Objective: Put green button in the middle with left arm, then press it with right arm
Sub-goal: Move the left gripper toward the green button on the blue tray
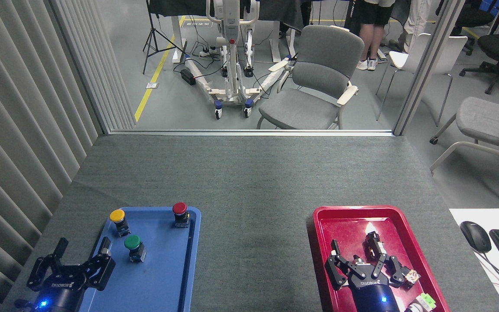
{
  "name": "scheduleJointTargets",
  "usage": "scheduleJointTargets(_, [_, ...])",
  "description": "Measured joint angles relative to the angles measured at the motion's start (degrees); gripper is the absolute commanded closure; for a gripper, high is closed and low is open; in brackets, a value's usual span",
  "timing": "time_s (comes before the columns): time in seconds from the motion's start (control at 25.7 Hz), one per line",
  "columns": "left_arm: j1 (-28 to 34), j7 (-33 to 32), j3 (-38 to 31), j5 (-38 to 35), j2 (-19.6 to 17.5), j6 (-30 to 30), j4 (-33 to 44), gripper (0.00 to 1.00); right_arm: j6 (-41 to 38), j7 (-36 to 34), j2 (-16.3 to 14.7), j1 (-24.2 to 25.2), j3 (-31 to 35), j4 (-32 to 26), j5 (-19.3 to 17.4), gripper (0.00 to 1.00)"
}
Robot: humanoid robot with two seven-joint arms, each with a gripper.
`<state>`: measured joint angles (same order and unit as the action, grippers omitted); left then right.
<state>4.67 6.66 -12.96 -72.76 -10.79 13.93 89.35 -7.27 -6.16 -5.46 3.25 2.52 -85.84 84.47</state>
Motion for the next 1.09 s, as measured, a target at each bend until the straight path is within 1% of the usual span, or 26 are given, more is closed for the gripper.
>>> scheduleJointTargets(0.16, [0.6,-1.8,-0.5,0.3,0.0,0.0,0.3,0.01,-0.5,0.2,-0.1,0.1,-0.2,-0.3,-1.5,0.00])
scheduleJointTargets(0.39, [2.3,-3.5,-0.6,0.4,0.2,0.1,1.9,0.01,-2.0,0.7,-0.2,0.2,-0.3,-0.4,-2.1,0.00])
scheduleJointTargets(0.54, [2.5,-3.5,-0.5,0.2,1.6,0.1,2.6,0.01,-2.1,0.9,-0.3,0.4,-0.3,-0.6,-3.2,0.00])
scheduleJointTargets(0.66, [2.2,-3.2,-0.5,-0.1,2.5,0.0,2.7,0.01,0.0,0.9,-0.2,0.4,-0.4,-0.9,-3.4,0.00])
scheduleJointTargets(0.86, [0.2,-3.1,-0.4,-0.4,3.1,-0.1,2.5,0.01,1.6,0.6,0.1,0.5,-0.7,-2.4,-1.5,0.00])
scheduleJointTargets(1.09, [-0.3,-3.4,-0.3,-0.6,3.1,-1.7,0.2,0.01,2.1,0.5,0.5,1.0,-0.9,-2.7,1.4,0.00])
